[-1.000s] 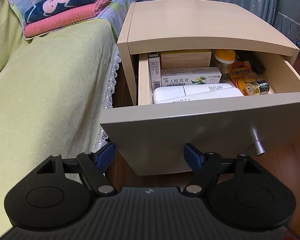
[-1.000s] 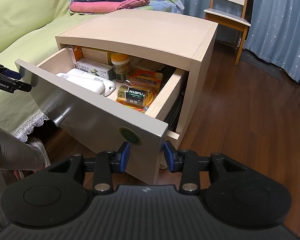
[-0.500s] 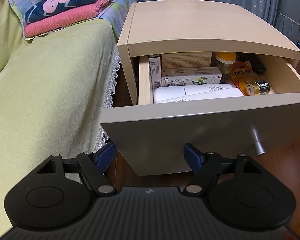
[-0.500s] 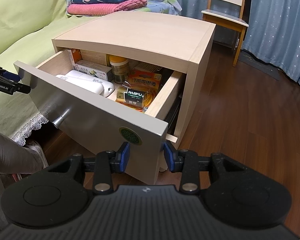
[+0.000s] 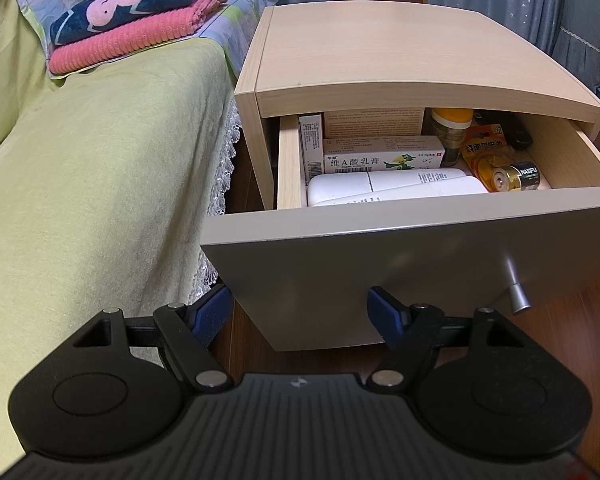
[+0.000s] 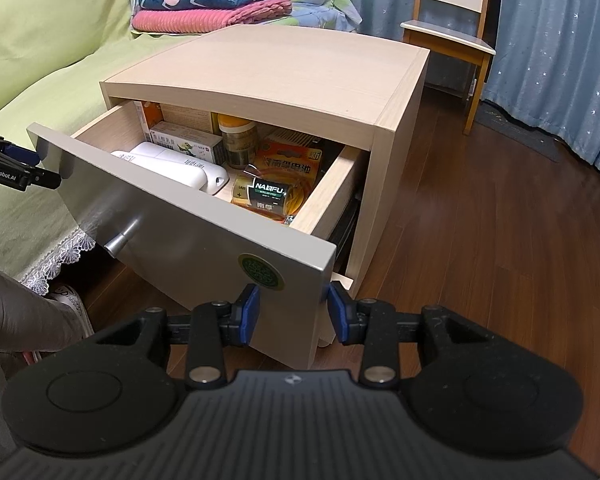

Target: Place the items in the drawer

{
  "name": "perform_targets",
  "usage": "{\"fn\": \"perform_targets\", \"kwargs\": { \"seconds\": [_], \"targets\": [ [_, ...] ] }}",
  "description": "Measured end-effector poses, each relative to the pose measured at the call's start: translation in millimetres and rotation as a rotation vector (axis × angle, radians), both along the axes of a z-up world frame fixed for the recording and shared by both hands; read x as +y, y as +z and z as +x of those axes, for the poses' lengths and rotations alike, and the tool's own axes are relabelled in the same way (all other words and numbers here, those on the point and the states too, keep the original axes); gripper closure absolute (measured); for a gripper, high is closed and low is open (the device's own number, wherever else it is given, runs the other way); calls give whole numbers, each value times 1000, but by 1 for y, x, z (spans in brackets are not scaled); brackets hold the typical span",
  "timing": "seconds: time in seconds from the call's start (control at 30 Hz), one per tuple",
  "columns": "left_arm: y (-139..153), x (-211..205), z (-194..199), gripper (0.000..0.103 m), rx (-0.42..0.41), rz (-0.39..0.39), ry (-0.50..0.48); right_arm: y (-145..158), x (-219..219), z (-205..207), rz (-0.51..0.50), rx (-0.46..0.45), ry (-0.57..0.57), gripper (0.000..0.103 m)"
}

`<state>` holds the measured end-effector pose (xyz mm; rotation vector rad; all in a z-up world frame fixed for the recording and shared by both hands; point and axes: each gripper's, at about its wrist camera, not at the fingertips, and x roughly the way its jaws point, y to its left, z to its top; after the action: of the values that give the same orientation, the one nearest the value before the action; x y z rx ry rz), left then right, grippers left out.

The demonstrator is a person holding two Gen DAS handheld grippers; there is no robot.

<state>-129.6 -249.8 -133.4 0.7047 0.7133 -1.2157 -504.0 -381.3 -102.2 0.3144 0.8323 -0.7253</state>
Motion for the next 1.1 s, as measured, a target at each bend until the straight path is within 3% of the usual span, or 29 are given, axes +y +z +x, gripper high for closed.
{"fn": "perform_targets", "kwargs": {
  "seconds": [0.6,0.8,0.93,1.1],
  "targets": [
    [-2,0,0,27,1,-6,23,-2,-1,0,-13,-22,-36,69],
    [1,7,-4,27,-3,-12,37,0,7,-6,-8,-85,-121,67],
    [9,23,-10,27,-3,-27,68,8,24,-15,-54,-96,-224,54],
    [14,36,-28,27,46,-29,105,6,50,-13,1,-175,-284,53]
  ]
}}
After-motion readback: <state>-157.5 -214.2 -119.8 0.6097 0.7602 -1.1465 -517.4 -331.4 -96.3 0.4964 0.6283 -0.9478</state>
